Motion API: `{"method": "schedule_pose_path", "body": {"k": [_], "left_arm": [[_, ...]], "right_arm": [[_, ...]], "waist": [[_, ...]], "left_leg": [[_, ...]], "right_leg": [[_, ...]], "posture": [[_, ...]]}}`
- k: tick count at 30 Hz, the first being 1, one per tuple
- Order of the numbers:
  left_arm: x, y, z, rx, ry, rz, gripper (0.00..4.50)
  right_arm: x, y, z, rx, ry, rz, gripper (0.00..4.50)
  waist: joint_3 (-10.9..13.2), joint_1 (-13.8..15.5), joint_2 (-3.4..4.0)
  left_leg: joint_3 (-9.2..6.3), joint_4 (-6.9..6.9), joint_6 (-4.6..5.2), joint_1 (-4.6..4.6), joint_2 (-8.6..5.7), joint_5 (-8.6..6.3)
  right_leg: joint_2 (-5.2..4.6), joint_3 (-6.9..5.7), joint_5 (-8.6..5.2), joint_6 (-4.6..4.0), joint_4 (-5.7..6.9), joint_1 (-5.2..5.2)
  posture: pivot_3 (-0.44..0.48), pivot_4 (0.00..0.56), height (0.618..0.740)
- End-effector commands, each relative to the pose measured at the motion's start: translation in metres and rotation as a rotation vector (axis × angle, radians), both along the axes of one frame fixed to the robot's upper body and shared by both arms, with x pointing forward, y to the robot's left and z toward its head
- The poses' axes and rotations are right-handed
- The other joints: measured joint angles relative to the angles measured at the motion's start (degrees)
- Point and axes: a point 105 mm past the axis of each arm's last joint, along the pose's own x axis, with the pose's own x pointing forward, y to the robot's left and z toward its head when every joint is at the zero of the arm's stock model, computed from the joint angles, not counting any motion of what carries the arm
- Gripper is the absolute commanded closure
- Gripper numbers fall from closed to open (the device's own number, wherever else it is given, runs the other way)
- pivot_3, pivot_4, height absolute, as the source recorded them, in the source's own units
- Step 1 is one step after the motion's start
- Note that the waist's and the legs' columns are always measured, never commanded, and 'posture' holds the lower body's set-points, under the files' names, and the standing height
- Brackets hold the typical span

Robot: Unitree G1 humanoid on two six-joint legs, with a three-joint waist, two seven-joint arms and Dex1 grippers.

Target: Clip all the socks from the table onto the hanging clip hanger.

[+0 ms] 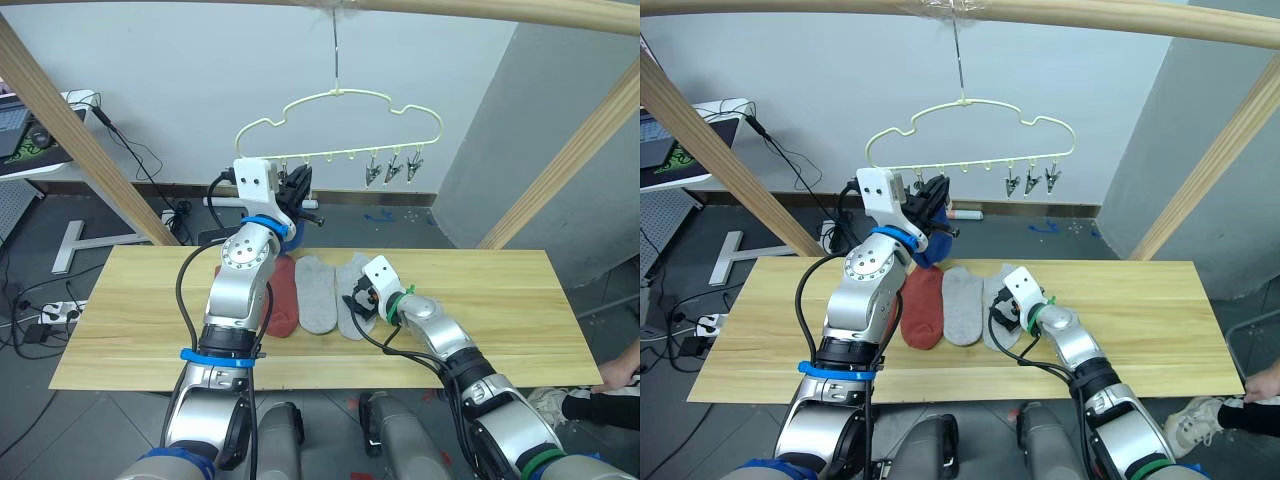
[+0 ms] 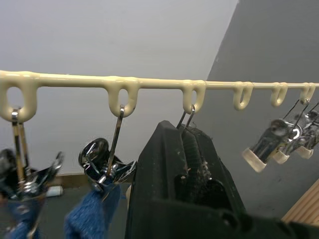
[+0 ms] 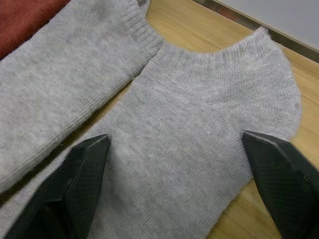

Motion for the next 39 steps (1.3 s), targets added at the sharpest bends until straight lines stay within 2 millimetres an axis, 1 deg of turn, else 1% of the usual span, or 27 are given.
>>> {"method": "schedule_pose_path", "body": {"k": [1,3,6,9,10,13,15,16,17,18,19,20,22,25,28,30,33,39], "left_arm": [[-0.003,-0.001,0.004,-0.001,-0.012,-0.011,4.50],[-0.002,-0.002,0.003,-0.002,-0.009,-0.013,4.50],[-0.002,-0.004,0.003,-0.012,0.002,-0.031,4.50],[-0.001,-0.007,-0.003,-0.103,0.080,-0.071,4.50],[-0.001,-0.006,-0.003,-0.124,0.094,-0.075,4.50],[0.000,0.001,-0.003,-0.214,0.150,-0.084,4.50],[0.000,0.003,-0.003,-0.234,0.166,-0.088,4.50],[0.000,0.007,-0.006,-0.310,0.227,-0.115,4.50],[-0.001,0.009,-0.007,-0.367,0.270,-0.139,4.50],[-0.002,0.011,-0.008,-0.404,0.301,-0.159,4.50],[-0.003,0.013,-0.009,-0.441,0.333,-0.174,4.50],[-0.003,0.015,-0.009,-0.457,0.350,-0.179,4.50],[-0.006,0.018,-0.008,-0.501,0.381,-0.207,4.50],[-0.009,0.018,-0.007,-0.539,0.408,-0.239,4.50],[-0.012,0.015,-0.006,-0.562,0.425,-0.271,4.50],[-0.014,0.013,-0.003,-0.582,0.430,-0.298,4.50],[-0.017,0.009,0.002,-0.598,0.428,-0.328,4.50],[-0.019,0.007,0.003,-0.600,0.431,-0.335,4.50]], "right_arm": [[-0.008,-0.012,-0.021,-0.050,0.050,-0.012,1.59],[-0.011,-0.014,-0.023,-0.056,0.054,-0.004,2.35],[-0.018,-0.018,-0.026,-0.075,0.050,0.026,3.33],[-0.020,-0.031,-0.022,-0.090,0.012,0.024,4.38],[-0.021,-0.033,-0.021,-0.097,-0.005,0.032,4.45],[-0.026,-0.034,-0.005,-0.147,-0.122,0.126,4.45],[-0.028,-0.034,-0.002,-0.159,-0.149,0.150,4.45],[-0.031,-0.031,0.017,-0.156,-0.235,0.209,4.45],[-0.034,-0.029,0.031,-0.157,-0.299,0.257,4.45],[-0.038,-0.028,0.040,-0.159,-0.341,0.290,4.45],[-0.040,-0.025,0.056,-0.156,-0.410,0.319,4.45],[-0.041,-0.024,0.064,-0.154,-0.447,0.328,4.45],[-0.043,-0.018,0.089,-0.132,-0.544,0.366,4.45],[-0.046,-0.012,0.105,-0.113,-0.595,0.399,4.45],[-0.046,-0.001,0.128,-0.083,-0.664,0.432,4.45],[-0.044,0.005,0.137,-0.070,-0.687,0.438,4.45],[-0.041,0.011,0.142,-0.062,-0.704,0.443,4.45],[-0.041,0.015,0.147,-0.050,-0.714,0.452,4.45]], "waist": [[0.0,0.0,0.00],[0.0,0.0,0.00],[0.0,0.1,0.01],[0.0,0.2,0.00],[0.0,0.3,0.00],[0.0,0.2,-0.01],[0.0,0.2,-0.01],[0.0,0.0,0.00],[0.0,-0.1,0.00],[0.0,-0.4,0.00],[0.0,-0.6,0.00],[0.0,-0.8,0.00],[0.0,-0.9,0.00],[0.0,-0.8,0.00],[0.0,-0.7,-0.01],[0.0,-0.7,-0.01],[0.0,-0.5,-0.01],[0.0,-0.4,-0.01]], "left_leg": [[0.00,0.00,0.00,0.07,0.00,0.00],[0.00,-0.01,0.00,0.18,0.00,0.00],[0.00,-0.01,0.00,0.23,-0.01,0.00],[0.00,-0.01,0.00,0.23,0.00,0.00],[0.00,-0.01,0.00,0.23,-0.01,0.00],[0.03,0.01,0.00,0.25,-0.06,0.00],[0.03,0.00,0.00,0.25,-0.06,0.00],[0.02,-0.01,0.00,0.26,-0.05,0.00],[0.03,-0.01,0.00,0.26,-0.04,0.00],[0.03,-0.04,0.00,0.24,-0.05,0.00],[0.02,-0.05,0.00,0.27,0.00,-0.01],[0.03,-0.06,0.00,0.27,0.01,-0.01],[-0.01,-0.08,0.00,0.36,0.05,-0.01],[-0.06,-0.10,-0.01,0.42,0.09,-0.01],[-0.05,-0.09,-0.01,0.43,0.08,-0.01],[0.04,-0.09,-0.01,0.43,0.05,-0.01],[0.05,-0.10,-0.01,0.42,0.04,-0.01],[0.05,-0.14,-0.01,0.35,0.05,-0.01]], "right_leg": [[0.00,0.00,0.00,0.00,-0.01,0.07],[0.00,0.01,0.00,0.00,-0.03,0.19],[-0.02,0.01,-0.01,0.00,-0.04,0.24],[-0.05,0.01,-0.01,0.01,-0.07,0.26],[-0.05,0.02,-0.01,0.01,-0.08,0.28],[-0.05,0.05,-0.01,0.01,-0.08,0.29],[-0.05,0.05,-0.01,0.01,-0.07,0.28],[-0.03,0.04,-0.01,0.02,-0.08,0.28],[-0.01,0.05,-0.01,0.02,-0.07,0.25],[-0.02,0.06,-0.01,0.02,-0.05,0.21],[0.03,0.05,-0.02,0.02,-0.07,0.24],[0.04,0.07,-0.02,0.02,-0.05,0.22],[0.12,0.05,-0.02,0.02,-0.04,0.26],[0.20,0.04,-0.02,0.02,-0.01,0.28],[0.19,0.06,-0.02,0.01,-0.04,0.31],[0.15,0.13,-0.02,0.01,-0.06,0.31],[0.12,0.13,-0.02,0.01,-0.08,0.30],[0.12,0.12,-0.03,-0.01,-0.12,0.26]], "posture": [[-0.005,0.251,0.740],[-0.005,0.251,0.740],[-0.005,0.251,0.740],[-0.005,0.251,0.740],[-0.022,0.250,0.740],[-0.022,0.250,0.740],[-0.022,0.250,0.740],[-0.026,0.255,0.740],[-0.026,0.255,0.740],[-0.026,0.255,0.740],[-0.026,0.255,0.740],[-0.026,0.255,0.740],[-0.031,0.256,0.740],[-0.031,0.256,0.740],[-0.036,0.254,0.740],[-0.036,0.254,0.740],[-0.036,0.254,0.740],[-0.030,0.253,0.740]]}}
